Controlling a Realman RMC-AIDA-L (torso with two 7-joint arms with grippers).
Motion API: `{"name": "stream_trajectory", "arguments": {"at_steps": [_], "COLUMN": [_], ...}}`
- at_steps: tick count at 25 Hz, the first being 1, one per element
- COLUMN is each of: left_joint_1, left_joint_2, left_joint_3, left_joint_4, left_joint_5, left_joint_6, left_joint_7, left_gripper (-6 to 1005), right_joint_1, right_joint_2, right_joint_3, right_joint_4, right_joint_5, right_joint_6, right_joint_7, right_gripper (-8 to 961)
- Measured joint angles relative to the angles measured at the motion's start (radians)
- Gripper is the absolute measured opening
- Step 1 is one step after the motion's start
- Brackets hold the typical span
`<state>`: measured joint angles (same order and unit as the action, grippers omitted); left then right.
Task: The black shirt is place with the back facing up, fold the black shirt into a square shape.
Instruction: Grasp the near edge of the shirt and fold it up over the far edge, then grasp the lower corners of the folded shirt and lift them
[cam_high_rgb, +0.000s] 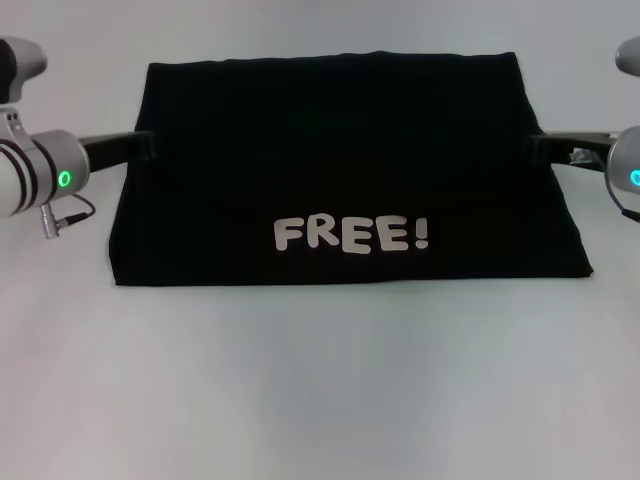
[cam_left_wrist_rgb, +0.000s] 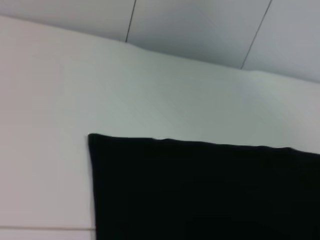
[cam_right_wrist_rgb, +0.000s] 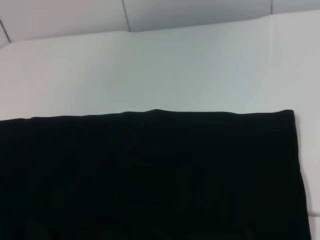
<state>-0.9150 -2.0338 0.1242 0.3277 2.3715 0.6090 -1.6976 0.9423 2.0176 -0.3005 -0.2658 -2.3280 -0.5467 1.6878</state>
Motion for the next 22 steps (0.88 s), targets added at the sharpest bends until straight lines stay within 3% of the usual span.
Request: {"name": "stream_trajectory", "arguments": {"at_steps": [3,9,17,22], "left_joint_1": [0.001,0.011,0.042,0.089], "left_joint_2": [-0.006,-0.008,-0.004,-0.011], "left_joint_3": [0.0,0.0,-0.009,-0.007], "left_joint_4": [0.0,0.003,0.044,0.121], "left_joint_5": [-0.003,-0.008,-0.013,-0.025], "left_joint_6": [-0.023,-0.031,-0.054,0.048], "left_joint_7": [0.0,-0.003,-0.025,-0.086], "left_gripper": [184,227,542,713], "right_joint_1": [-0.001,-0.017,-0.068,-0.12], "right_joint_2": [0.004,0.005,0.03,0.03], "right_joint_3": [0.004,0.0,0.001,0.001], "right_joint_4": [0.002,-0.008,-0.119,-0.181], "right_joint_5": [0.001,0.013,0.048,0.16], "right_joint_6": [0.001,-0.022,-0.081,-0.184], "right_joint_7": [0.0,0.001,0.011,0.006], "right_gripper": [46,151,327,464]}}
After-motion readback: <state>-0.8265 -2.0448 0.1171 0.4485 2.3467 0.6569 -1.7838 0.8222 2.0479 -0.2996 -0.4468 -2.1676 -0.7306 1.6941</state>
